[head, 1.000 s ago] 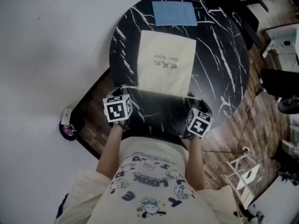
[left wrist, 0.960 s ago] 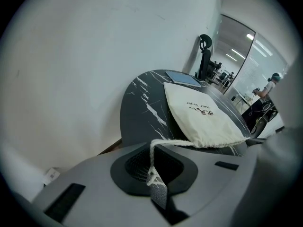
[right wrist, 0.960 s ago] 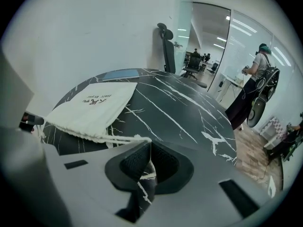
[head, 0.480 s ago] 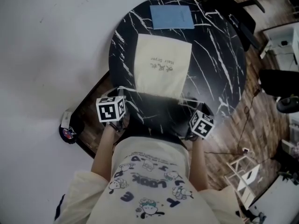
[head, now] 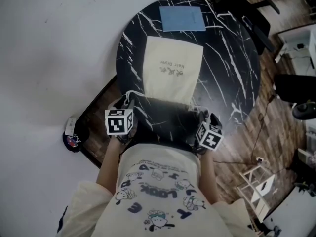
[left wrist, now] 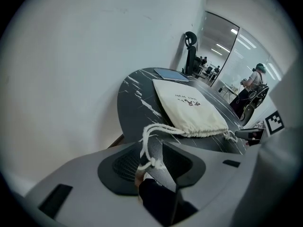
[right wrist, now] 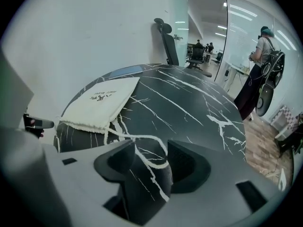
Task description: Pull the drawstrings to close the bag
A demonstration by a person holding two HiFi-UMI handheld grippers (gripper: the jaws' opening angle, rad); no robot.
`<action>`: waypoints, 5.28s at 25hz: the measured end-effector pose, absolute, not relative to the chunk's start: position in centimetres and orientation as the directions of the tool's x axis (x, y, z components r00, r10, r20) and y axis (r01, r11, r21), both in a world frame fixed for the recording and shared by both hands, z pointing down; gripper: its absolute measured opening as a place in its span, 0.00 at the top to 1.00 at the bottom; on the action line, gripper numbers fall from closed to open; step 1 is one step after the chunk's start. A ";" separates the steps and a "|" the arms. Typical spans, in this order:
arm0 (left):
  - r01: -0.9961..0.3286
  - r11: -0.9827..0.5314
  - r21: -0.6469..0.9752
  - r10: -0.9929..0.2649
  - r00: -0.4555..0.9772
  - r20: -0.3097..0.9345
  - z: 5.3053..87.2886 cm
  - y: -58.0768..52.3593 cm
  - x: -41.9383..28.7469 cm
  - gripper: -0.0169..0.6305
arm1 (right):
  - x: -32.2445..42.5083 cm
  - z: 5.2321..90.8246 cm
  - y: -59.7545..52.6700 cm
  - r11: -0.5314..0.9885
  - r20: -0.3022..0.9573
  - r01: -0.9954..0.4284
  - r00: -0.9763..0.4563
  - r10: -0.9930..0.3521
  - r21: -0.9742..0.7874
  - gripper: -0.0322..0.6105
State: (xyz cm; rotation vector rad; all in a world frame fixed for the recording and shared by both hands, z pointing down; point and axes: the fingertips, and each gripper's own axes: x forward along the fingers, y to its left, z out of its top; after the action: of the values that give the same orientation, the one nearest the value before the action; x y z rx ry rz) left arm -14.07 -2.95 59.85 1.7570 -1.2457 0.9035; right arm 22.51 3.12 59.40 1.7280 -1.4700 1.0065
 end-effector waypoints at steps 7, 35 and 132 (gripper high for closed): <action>-0.931 -0.346 0.116 -0.410 0.261 0.874 58.6 -2.0 -14.2 0.67 | 18.6 56.5 1.1 0.181 0.819 -0.983 -0.091 -0.566 0.016 0.60; -0.302 -0.950 -0.081 -0.154 0.227 0.962 61.7 -4.4 -6.9 0.83 | 12.2 61.5 0.4 0.740 0.957 -0.672 -0.186 -0.221 0.040 0.89; -0.568 -0.819 0.083 -0.117 0.307 0.944 60.6 -2.8 -2.3 0.89 | 13.2 60.1 -0.3 0.638 0.946 -0.768 -0.169 -0.278 0.050 0.89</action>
State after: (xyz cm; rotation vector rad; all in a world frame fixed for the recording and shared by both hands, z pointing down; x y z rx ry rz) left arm -2.29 -2.76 60.62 2.1779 -0.6102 1.5222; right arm 13.22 -0.29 60.05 0.8535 -1.7371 0.5448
